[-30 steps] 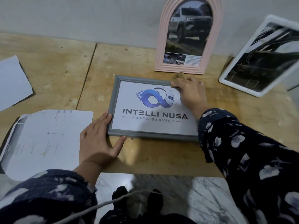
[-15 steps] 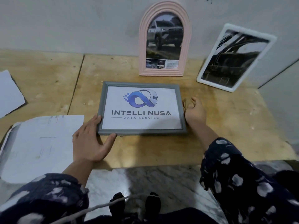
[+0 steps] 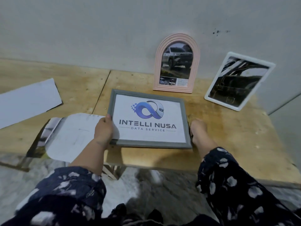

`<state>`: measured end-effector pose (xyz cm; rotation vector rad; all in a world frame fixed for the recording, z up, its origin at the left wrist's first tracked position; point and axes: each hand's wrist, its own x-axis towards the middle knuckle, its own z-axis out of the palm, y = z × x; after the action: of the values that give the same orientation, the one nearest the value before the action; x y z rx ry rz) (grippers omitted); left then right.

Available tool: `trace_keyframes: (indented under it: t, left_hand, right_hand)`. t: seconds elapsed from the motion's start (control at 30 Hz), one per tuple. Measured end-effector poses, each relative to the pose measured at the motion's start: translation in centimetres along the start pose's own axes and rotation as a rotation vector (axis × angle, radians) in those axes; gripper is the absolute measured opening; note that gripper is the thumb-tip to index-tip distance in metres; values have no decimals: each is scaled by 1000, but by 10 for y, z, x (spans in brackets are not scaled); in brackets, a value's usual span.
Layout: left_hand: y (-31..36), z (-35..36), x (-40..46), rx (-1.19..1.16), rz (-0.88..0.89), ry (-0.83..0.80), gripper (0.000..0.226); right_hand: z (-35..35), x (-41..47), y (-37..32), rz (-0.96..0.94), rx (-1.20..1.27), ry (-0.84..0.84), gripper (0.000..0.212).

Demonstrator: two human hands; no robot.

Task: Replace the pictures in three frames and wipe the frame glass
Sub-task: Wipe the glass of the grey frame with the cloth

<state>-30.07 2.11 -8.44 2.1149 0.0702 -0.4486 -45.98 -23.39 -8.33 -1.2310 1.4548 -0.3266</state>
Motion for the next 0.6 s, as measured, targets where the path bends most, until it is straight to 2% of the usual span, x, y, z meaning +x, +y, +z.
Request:
trace_keyframes:
  t: [0.17, 0.33, 0.6]
  left_hand:
    - [-1, -40, 0, -196, -11, 116, 46]
    - [0, -97, 37, -252, 58, 304, 39]
    - [6, -215, 147, -366, 91, 498, 41]
  right_hand:
    - [38, -18, -34, -79, 66, -147, 37]
    - [99, -45, -76, -172, 48, -304, 32]
    - [227, -72, -79, -436, -232, -320, 30]
